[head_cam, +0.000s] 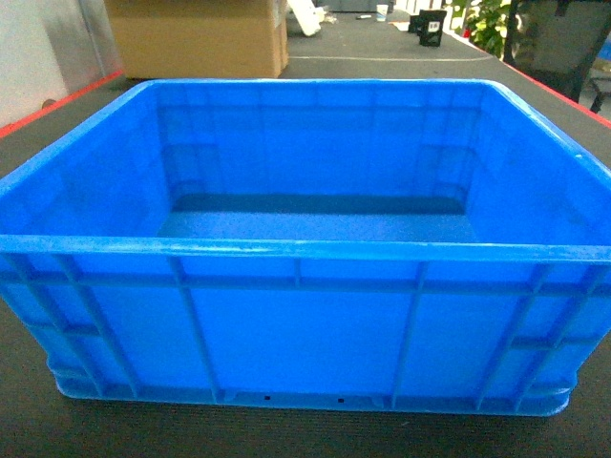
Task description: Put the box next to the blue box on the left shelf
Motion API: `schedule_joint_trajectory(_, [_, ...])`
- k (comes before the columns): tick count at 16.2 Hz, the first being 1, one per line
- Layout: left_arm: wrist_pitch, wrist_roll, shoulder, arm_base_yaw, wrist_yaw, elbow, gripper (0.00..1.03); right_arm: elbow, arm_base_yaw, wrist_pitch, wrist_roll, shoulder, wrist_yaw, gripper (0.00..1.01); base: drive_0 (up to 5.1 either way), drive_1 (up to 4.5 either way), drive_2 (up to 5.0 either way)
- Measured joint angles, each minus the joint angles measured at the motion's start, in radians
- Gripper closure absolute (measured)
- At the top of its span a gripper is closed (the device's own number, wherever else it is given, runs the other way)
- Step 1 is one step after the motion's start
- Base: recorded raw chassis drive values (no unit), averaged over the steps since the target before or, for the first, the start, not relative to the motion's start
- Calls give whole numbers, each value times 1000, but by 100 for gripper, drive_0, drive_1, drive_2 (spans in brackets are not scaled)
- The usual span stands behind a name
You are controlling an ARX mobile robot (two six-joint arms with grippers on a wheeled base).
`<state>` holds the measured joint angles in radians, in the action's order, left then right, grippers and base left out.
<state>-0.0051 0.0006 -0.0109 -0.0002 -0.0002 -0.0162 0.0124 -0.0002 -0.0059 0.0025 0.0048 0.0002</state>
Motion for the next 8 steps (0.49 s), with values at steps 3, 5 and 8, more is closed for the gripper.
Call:
schedule_joint_trajectory(3, [0,0,0,0,0,0,5,0,0,0,0,0,0,3,0,0,0])
schedule_joint_trajectory(5, [0,0,0,0,0,0,5,0,0,0,0,0,0,3,0,0,0])
schedule_joint_trajectory(8, [-16,-2,-3,-5,-16,-2,5,0,0,0,0,0,0,3,0,0,0])
